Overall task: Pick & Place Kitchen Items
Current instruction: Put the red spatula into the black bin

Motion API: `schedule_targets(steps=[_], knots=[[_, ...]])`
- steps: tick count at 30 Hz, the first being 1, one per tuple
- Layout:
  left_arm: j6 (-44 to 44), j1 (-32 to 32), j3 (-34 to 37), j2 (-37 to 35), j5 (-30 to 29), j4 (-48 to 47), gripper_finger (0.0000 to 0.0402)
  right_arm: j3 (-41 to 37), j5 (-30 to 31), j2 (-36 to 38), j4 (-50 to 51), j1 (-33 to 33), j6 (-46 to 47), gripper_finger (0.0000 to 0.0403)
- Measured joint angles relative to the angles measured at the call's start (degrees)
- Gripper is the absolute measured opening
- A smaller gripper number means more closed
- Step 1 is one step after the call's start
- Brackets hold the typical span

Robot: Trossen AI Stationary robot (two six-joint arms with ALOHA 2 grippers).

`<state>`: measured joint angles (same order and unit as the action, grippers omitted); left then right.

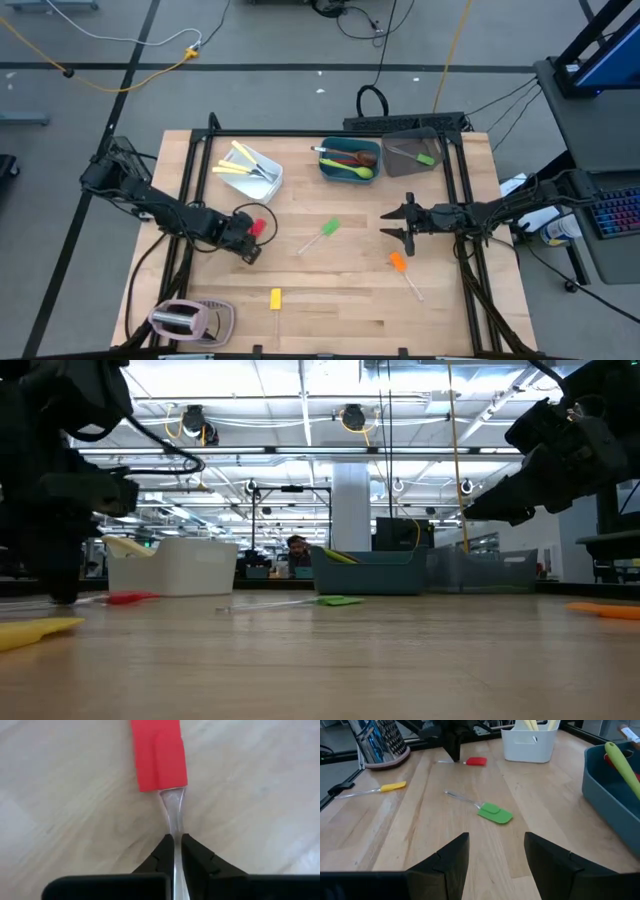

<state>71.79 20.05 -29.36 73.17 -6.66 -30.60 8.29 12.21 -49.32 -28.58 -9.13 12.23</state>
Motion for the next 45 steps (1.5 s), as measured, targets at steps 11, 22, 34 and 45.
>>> schedule_targets(steps=[11, 22, 34, 45], knots=[[-11.7, 0.7, 0.0, 0.1, -7.2, 7.1, 0.0034, 0.0, 0.0, 0.0, -0.5, 0.0, 0.1, 0.0183], [-18.4, -2.7, 0.0, 0.1, -12.4, 7.4, 0.0102, 0.0, 0.0, 0.0, -0.6, 0.0, 0.1, 0.0183], [-28.7, -7.1, -0.2, 4.8, -13.4, 16.5, 0.0224, 0.0, 0.0, 0.0, -0.8, 0.0, 0.1, 0.0183], [-28.4, -7.2, -0.5, 13.1, -12.7, 18.8, 0.0191, 0.0, 0.0, 0.0, -0.8, 0.0, 0.1, 0.0183]])
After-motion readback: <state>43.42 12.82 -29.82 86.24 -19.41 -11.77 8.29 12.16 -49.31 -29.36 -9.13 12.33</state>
